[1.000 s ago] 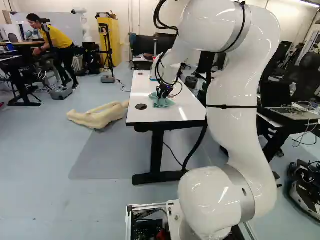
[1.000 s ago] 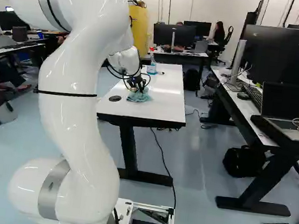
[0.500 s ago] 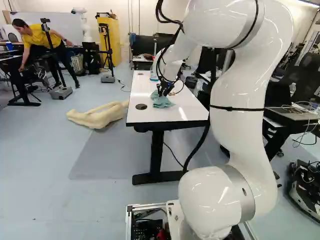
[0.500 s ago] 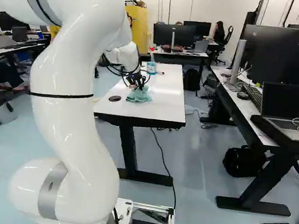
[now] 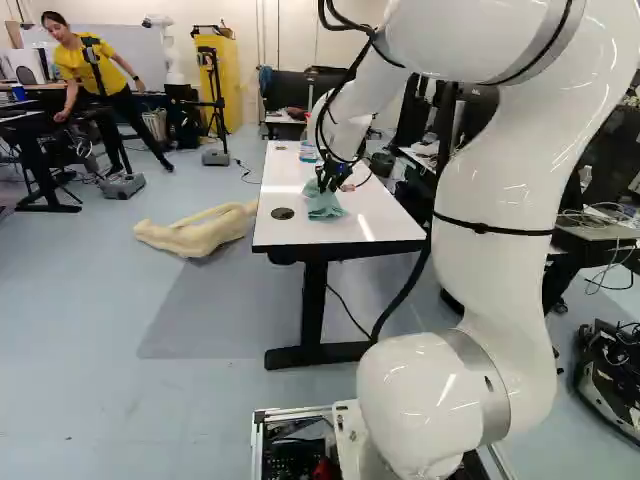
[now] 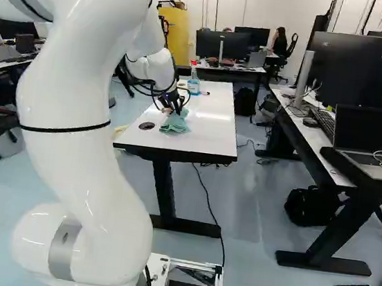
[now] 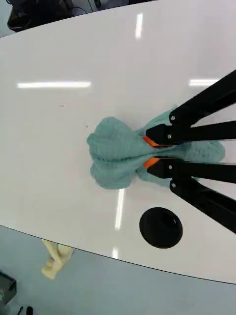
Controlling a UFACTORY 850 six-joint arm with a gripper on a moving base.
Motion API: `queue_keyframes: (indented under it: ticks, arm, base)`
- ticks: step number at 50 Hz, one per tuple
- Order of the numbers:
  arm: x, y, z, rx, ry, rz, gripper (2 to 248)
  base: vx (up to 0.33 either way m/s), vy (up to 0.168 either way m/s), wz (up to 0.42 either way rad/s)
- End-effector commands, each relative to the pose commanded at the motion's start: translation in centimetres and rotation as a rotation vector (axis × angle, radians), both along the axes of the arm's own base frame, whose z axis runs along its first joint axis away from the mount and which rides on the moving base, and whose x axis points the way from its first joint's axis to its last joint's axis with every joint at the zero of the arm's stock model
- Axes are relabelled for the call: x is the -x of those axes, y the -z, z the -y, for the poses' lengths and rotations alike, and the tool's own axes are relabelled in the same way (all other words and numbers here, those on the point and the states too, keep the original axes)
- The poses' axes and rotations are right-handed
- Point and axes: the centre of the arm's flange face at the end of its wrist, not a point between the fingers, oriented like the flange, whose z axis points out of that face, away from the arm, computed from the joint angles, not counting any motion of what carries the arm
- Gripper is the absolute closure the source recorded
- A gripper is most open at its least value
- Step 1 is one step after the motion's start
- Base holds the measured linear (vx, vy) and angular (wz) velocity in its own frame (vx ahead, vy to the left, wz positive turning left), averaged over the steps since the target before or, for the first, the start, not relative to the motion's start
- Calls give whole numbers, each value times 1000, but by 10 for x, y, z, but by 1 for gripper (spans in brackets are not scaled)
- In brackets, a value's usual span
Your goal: Clean the table with the green towel
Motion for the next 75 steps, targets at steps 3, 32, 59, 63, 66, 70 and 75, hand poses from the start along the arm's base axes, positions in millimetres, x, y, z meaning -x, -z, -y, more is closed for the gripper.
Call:
queue_keyframes:
  ticks: [3, 32, 59, 63, 66, 70, 75]
  arm:
    - [5, 0, 0, 0, -1, -2, 206]
    - [34, -1, 0, 1, -3, -14, 206]
    - [21, -20, 0, -2, -1, 28, 206]
    - [15, -25, 1, -2, -1, 40, 206]
    - [10, -28, 1, -3, 0, 48, 206]
    - [4, -33, 1, -4, 1, 60, 206]
    - [-4, -39, 1, -4, 2, 75, 206]
  base:
    - [0, 0, 0]
    - [0, 0, 0]
    - [0, 0, 0]
    - [0, 0, 0]
    - [0, 0, 0]
    - [0, 0, 0]
    - [0, 0, 0]
